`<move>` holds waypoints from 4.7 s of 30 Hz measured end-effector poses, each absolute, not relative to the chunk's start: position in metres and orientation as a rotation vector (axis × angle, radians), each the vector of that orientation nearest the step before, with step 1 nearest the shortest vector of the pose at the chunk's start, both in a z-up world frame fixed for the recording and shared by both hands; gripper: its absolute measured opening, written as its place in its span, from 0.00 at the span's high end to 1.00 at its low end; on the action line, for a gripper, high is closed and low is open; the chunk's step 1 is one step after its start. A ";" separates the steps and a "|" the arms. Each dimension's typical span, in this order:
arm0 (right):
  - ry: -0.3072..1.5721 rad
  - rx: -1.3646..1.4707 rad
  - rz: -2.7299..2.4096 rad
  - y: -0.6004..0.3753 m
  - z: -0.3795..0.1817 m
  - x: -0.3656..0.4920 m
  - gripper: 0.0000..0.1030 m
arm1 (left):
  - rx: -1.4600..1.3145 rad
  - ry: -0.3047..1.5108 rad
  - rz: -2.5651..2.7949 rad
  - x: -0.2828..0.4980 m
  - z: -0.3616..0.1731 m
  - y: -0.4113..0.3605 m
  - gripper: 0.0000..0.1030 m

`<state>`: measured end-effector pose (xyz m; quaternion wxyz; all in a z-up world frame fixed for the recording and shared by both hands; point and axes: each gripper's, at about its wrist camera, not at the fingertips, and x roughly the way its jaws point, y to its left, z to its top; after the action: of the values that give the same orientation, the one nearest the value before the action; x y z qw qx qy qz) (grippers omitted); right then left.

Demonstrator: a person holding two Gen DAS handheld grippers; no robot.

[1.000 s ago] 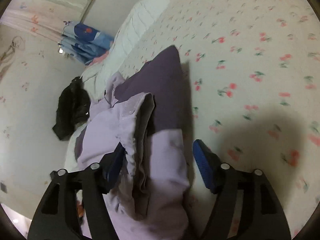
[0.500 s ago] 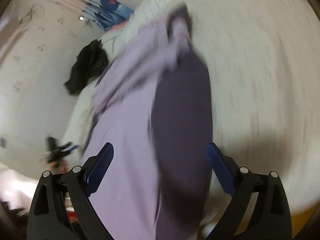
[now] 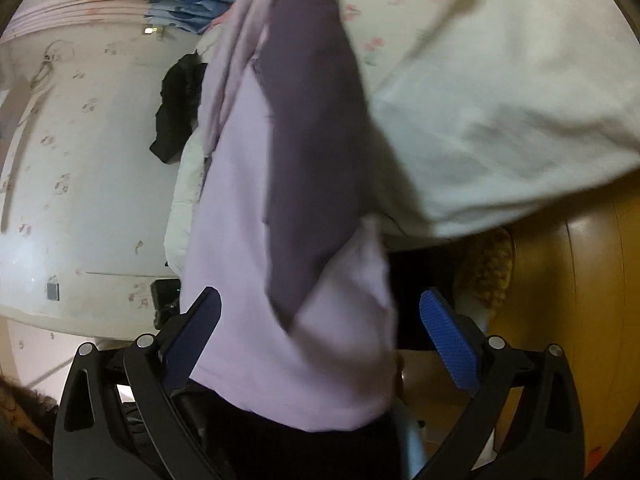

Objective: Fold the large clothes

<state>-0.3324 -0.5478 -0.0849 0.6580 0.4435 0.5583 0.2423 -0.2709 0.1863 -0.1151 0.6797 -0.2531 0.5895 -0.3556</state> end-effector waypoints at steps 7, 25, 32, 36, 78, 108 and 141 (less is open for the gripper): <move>1.087 1.154 0.792 -0.521 -0.108 -0.330 0.71 | -0.476 1.274 -0.631 -0.275 -0.084 0.172 0.71; 1.070 1.154 0.820 -0.576 -0.097 -0.365 0.15 | -0.557 1.310 -0.786 -0.299 -0.094 0.206 0.39; 1.043 1.265 0.894 -0.536 -0.129 -0.327 0.07 | -0.669 1.272 -0.798 -0.276 -0.114 0.195 0.12; 0.960 1.196 1.026 -0.501 -0.110 -0.318 0.50 | -0.594 1.290 -0.771 -0.274 -0.115 0.171 0.50; 1.059 1.184 0.834 -0.532 -0.136 -0.347 0.46 | 0.229 1.058 -0.510 -0.320 -0.049 0.088 0.23; 0.638 1.133 0.916 -0.523 -0.024 -0.351 0.76 | -0.545 1.061 -0.795 -0.293 -0.031 0.166 0.84; 0.316 1.119 1.149 -0.529 0.064 -0.361 0.76 | -0.658 0.713 -0.977 -0.349 0.068 0.199 0.85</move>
<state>-0.3608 -0.5292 0.0644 0.6841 0.4993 0.1412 0.5126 -0.3492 0.1989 0.0683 0.7723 -0.3035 0.3291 -0.4507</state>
